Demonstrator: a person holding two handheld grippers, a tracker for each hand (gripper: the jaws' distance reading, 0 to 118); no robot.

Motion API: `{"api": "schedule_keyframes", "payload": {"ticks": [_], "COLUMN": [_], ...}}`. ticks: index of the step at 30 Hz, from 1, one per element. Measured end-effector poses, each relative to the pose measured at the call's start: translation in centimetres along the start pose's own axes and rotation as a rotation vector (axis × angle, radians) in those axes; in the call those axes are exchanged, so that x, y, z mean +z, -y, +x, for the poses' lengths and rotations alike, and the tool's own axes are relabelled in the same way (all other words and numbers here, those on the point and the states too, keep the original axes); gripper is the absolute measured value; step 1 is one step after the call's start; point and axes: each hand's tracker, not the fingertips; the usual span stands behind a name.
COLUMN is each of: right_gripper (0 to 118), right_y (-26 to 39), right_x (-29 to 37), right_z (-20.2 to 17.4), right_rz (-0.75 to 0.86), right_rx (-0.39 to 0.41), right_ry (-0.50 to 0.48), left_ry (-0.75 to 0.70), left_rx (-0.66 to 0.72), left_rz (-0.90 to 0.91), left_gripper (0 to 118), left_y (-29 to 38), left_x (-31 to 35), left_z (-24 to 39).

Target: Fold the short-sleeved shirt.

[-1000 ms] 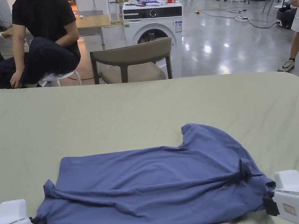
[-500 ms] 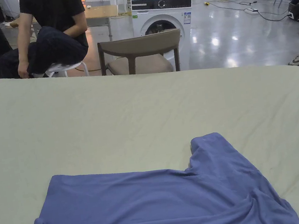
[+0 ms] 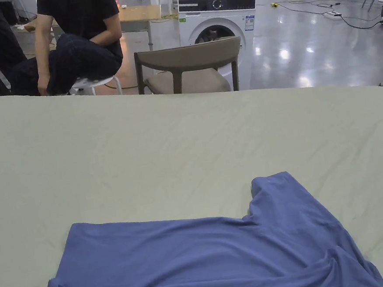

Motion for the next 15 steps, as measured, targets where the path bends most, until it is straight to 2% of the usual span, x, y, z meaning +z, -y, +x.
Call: {"api": "schedule_keyframes", "payload": {"ticks": [4, 8, 11, 12, 13, 14, 15], "right_gripper": [67, 67, 67, 65, 61, 53, 35], "right_y": [-3.7, -7.2, -9.6, -10.3, -10.8, -11.2, -11.8], "right_x": [2.3, 2.5, 2.1, 2.2, 2.2, 2.4, 2.3], "right_z": [-1.3, -3.8, -6.0, -6.6, -7.2, -7.7, -8.3], "right_rz": [0.186, 0.411, 0.536, 0.574, 0.608, 0.633, 0.660], "right_rx": [-0.059, -0.140, -0.177, -0.194, -0.204, -0.211, -0.218], "right_ry": [-0.026, -0.060, -0.065, -0.067, -0.070, -0.076, -0.086], "left_ry": [0.059, 0.036, 0.009, 0.003, -0.011, -0.026, -0.029], "left_rx": [0.000, -0.028, -0.030, -0.034, -0.031, -0.037, -0.043], "left_rz": [0.155, 0.355, 0.469, 0.501, 0.533, 0.567, 0.586], "left_gripper": [46, 45, 40, 32, 25, 20, 11], "left_y": [-3.1, -6.0, -7.6, -8.1, -8.4, -8.6, -8.9], "left_x": [0.9, 1.4, 0.9, 1.0, 1.2, 1.4, 1.5], "left_z": [2.0, 4.1, 5.0, 5.3, 5.8, 6.1, 6.3]}}
